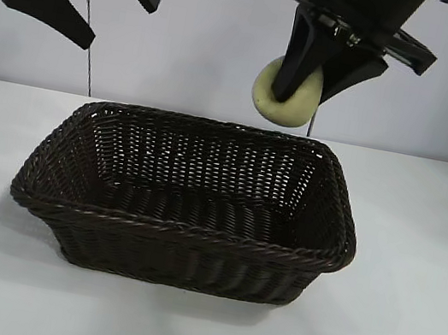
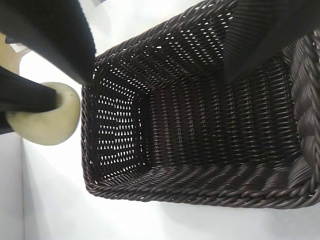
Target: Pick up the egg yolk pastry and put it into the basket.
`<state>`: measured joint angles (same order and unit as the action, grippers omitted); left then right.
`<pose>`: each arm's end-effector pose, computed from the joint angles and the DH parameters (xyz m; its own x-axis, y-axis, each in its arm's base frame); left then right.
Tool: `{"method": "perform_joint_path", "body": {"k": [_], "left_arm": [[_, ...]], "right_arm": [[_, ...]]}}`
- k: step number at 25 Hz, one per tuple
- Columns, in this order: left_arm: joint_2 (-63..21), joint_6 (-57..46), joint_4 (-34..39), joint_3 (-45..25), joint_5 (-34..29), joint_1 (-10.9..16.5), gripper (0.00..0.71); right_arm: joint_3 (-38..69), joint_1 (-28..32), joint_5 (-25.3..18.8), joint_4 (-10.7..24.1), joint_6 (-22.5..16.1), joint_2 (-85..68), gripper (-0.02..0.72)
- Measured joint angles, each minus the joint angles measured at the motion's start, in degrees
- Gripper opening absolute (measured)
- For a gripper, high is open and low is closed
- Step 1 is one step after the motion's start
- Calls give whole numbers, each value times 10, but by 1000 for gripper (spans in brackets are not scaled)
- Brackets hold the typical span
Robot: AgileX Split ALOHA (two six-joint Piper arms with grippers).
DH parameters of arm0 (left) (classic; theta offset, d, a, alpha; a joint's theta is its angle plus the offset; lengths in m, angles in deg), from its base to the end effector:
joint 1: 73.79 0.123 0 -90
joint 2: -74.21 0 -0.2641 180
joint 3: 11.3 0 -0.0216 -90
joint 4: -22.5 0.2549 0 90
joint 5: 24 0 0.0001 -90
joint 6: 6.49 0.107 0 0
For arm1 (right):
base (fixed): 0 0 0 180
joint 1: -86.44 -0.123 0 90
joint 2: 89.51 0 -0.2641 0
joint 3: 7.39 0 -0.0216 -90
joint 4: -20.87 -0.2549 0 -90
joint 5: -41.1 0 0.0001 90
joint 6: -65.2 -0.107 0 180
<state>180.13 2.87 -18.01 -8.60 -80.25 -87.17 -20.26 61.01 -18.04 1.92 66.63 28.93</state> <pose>0.3445 -0.1414 0.2602 -0.9470 -0.0137 -0.3210 0.1879 0.7867 -0.5880 0.3544 0.2015 0.2092 -0.9275 -0.2827 -0.2447 -0.3507 0.8848 0.3068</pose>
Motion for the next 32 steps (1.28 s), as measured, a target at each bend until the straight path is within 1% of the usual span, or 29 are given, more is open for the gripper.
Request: {"method": "perform_joint_path", "body": {"k": [4,7,10,15,18,21,26,32], "left_arm": [[0,0,0,0,0,0,524],[0,0,0,0,0,0,524],[0,0,0,0,0,0,524],[0,0,0,0,0,0,524],[0,0,0,0,0,0,524],[0,0,0,0,0,0,524],[0,0,0,0,0,0,524],[0,0,0,0,0,0,524]], "right_arm": [[0,-16,32,-7,0,34,222],[0,-17,51,-9,-1,55,240],[0,-17,54,-9,-1,62,293],[-5,-17,55,-10,-1,62,408],[-23,-17,36,-10,-1,62,442],[-57,-17,1,-10,-1,61,447],[-108,-12,-42,-10,-1,48,453],[-124,33,-87,-9,-1,22,453]]}}
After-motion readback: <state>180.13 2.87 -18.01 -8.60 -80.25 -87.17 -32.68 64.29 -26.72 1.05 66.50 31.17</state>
